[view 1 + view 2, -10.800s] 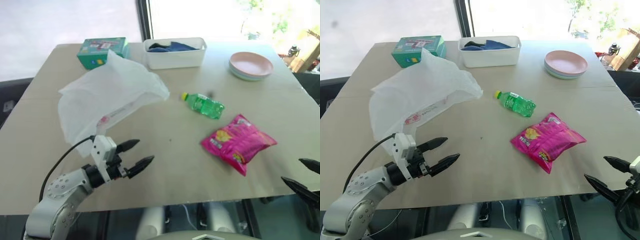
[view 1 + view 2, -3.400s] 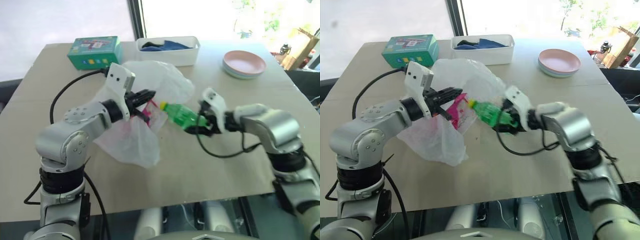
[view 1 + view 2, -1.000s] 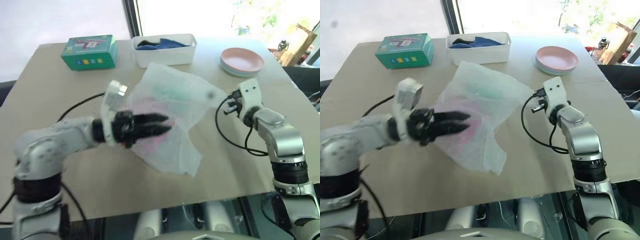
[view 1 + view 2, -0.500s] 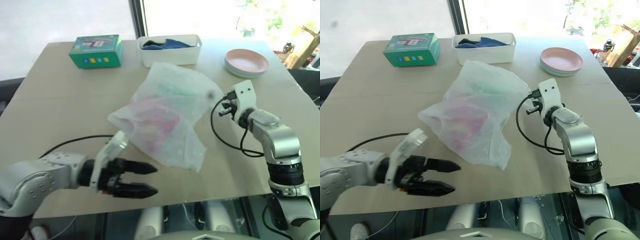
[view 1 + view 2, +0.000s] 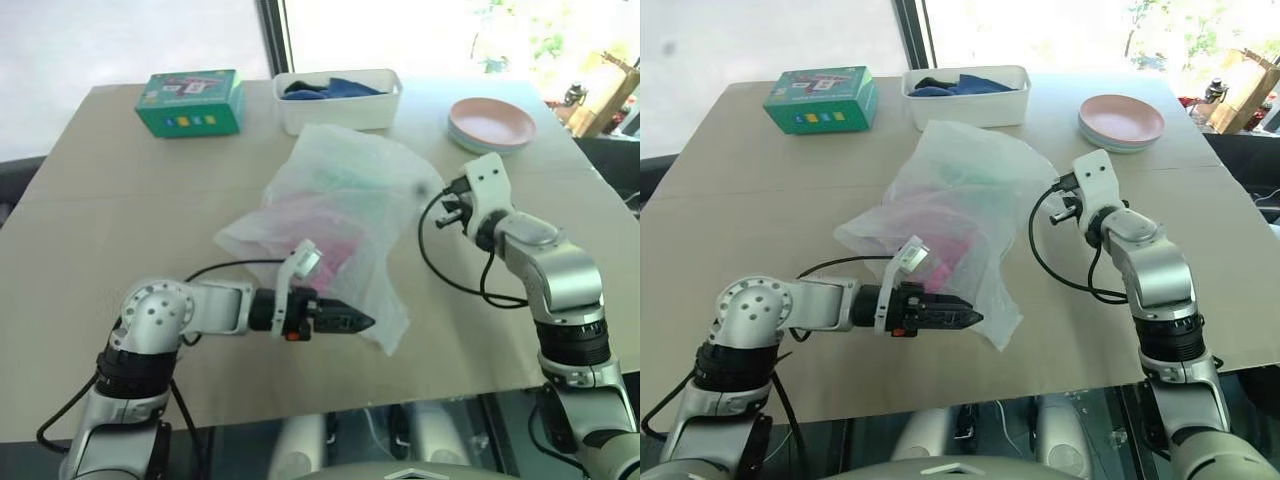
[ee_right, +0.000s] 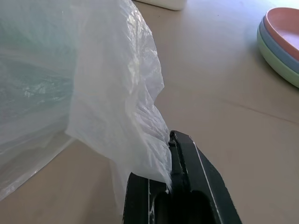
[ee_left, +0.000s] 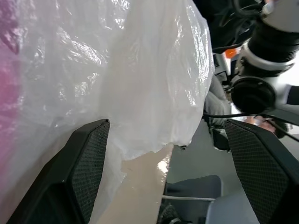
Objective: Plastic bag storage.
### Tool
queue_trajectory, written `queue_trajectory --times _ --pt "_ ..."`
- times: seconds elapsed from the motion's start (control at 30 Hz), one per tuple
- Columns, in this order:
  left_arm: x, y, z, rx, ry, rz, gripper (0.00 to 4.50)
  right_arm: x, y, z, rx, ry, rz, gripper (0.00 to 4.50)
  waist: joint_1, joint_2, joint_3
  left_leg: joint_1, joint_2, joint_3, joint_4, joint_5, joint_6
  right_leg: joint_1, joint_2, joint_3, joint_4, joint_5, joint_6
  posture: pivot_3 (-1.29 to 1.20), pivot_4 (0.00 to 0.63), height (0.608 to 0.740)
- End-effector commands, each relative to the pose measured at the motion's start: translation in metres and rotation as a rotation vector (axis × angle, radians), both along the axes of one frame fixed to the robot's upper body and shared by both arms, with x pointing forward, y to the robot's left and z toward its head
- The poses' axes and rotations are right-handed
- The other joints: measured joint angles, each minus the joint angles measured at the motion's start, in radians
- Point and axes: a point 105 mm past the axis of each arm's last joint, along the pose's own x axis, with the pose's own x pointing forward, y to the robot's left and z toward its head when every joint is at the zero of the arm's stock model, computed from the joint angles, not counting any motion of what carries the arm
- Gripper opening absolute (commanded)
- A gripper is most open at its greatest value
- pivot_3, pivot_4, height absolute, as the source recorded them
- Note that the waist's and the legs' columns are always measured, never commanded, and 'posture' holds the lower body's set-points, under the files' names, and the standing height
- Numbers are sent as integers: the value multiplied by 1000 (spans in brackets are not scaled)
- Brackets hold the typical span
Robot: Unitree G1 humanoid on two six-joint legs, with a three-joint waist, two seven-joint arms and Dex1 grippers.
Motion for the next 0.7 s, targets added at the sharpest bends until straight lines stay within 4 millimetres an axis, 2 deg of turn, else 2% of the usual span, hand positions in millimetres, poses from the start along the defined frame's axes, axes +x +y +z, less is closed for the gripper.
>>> queue_trajectory --times 0.03,0.17,0.33,0.43,0.63,0.7 --pt "-2 -12 11 -10 -54 -57 4031 0 1 21 -2 -71 -2 0 1 0 0 0 0 0 0 0 0 0 0 0 0 0 0 0 150 740" --pt "4 -20 -2 90 -65 -68 4031 0 1 21 2 -70 -6 0 2 0 0 0 0 0 0 0 0 0 0 0 0 0 0 0 150 740" --pt "22 -33 -23 260 -158 -69 4031 0 4 20 7 -66 -1 0 3 0 0 0 -1 1 0 0 0 0 0 0 0 0 0 0 150 740" --pt "36 -47 -30 297 -213 -68 3184 0 5 23 6 -73 -2 0 7 0 0 1 -1 0 0 0 0 1 0 0 0 0 0 0 150 740" --pt "45 -56 -21 185 -250 -32 131 -1 4 26 -1 -82 -10 0 6 0 0 0 -1 1 0 0 0 0 0 1 0 0 0 0 150 740" --pt "46 -58 -5 59 -257 6 53 -2 1 26 -5 -84 -17 0 4 0 0 0 0 1 0 0 0 0 0 1 0 0 0 0 150 740"
